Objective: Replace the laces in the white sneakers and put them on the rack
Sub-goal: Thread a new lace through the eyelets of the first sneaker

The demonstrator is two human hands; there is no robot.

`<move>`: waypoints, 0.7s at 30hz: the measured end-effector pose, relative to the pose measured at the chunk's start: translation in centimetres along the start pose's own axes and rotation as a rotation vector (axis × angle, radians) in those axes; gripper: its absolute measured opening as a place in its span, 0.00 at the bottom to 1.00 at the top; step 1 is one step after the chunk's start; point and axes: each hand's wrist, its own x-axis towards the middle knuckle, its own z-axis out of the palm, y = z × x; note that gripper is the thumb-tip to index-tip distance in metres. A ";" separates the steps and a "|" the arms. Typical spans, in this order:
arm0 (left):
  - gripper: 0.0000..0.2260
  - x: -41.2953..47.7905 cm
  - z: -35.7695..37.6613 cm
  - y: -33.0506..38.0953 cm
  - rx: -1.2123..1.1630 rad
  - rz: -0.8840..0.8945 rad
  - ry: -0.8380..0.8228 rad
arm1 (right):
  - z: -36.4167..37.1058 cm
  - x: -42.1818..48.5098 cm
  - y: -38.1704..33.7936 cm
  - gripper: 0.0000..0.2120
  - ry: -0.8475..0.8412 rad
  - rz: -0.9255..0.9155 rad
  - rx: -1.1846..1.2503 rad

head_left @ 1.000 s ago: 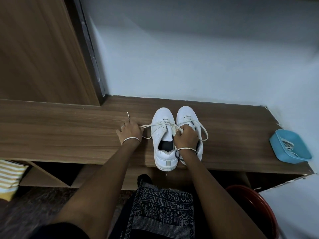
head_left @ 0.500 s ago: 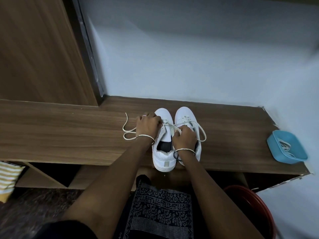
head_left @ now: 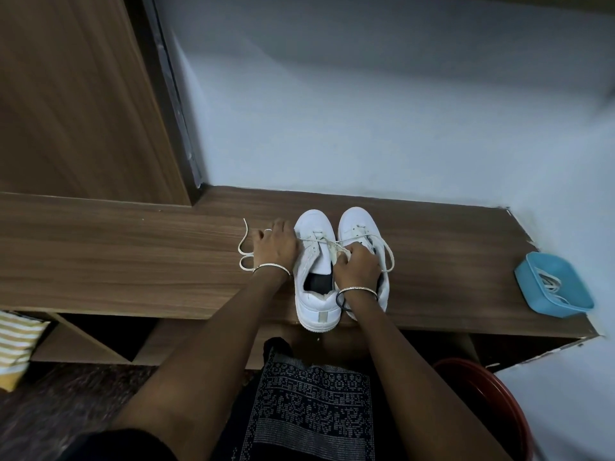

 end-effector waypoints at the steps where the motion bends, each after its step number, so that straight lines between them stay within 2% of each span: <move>1: 0.12 0.1 0.0 -0.6 -0.025 -0.060 0.006 | 0.0 0.0 0.0 0.07 -0.001 0.001 0.000; 4: 0.11 -0.3 0.1 -2.5 -0.061 -0.231 0.040 | 0.0 0.0 0.0 0.08 0.004 0.000 -0.004; 6: 0.13 -0.6 0.3 -3.5 -0.073 -0.302 0.007 | 0.0 0.0 0.0 0.08 0.010 0.001 -0.007; 10: 0.12 -0.9 0.6 -3.7 -0.104 -0.343 -0.005 | -0.1 -0.1 -0.1 0.09 0.017 0.004 0.004; 12: 0.10 -0.6 0.3 -2.8 -0.181 -0.268 0.051 | -0.1 -0.1 -0.1 0.08 0.018 0.003 0.003; 16: 0.11 0.3 -0.8 -0.2 -0.301 0.055 0.088 | 0.0 -0.1 0.0 0.08 0.015 0.004 0.007; 18: 0.11 0.7 -1.0 1.0 -0.257 0.147 0.068 | -0.1 -0.1 0.0 0.08 0.014 0.003 0.007; 21: 0.11 0.9 -0.8 2.3 -0.125 0.171 0.061 | 0.0 -0.1 -0.1 0.08 0.013 0.004 0.006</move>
